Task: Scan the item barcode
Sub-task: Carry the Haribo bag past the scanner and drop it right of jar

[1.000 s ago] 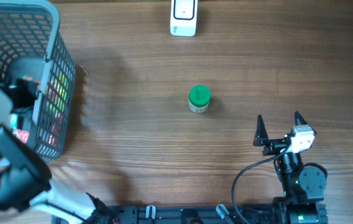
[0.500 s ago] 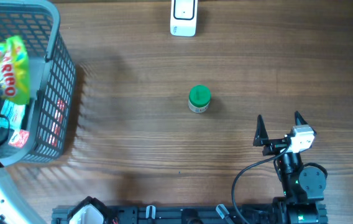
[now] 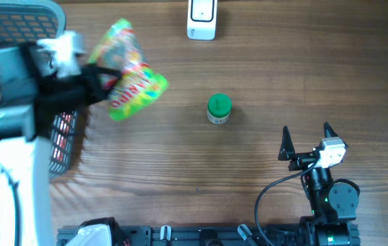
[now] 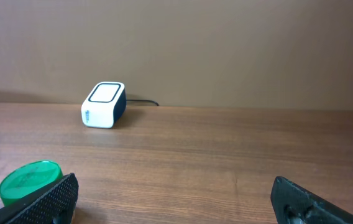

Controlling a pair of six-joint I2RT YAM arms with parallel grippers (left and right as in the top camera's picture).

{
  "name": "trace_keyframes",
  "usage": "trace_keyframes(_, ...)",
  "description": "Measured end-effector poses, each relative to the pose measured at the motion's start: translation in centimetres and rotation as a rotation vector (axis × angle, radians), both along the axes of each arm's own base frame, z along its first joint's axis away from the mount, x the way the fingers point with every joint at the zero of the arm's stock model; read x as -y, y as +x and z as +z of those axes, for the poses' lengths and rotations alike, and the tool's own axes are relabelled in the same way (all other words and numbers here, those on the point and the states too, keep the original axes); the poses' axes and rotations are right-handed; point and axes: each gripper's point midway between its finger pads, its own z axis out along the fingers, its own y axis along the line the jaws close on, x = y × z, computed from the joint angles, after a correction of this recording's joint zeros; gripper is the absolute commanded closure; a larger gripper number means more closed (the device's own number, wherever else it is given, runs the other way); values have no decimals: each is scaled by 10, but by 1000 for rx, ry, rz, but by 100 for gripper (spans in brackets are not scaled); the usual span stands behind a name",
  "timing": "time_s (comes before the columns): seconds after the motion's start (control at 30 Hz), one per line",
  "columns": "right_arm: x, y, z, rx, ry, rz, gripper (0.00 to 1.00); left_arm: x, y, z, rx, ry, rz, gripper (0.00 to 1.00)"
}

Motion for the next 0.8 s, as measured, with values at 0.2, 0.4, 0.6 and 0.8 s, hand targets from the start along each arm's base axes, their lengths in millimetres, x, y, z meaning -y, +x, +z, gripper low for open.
trace_keyframes(0.2, 0, 0, 0, 0, 0, 0, 0, 44, 18, -88, -193, 211, -145, 96)
trace_keyframes(0.4, 0, 0, 0, 0, 0, 0, 0, 100, 40, -129, -165, 274, -256, 96)
trace_keyframes(0.6, 0, 0, 0, 0, 0, 0, 0, 116, 45, -137, -136, 345, -243, 96)
trace_keyframes(0.8, 0, 0, 0, 0, 0, 0, 0, 150, 60, -142, -70, 321, -233, 96)
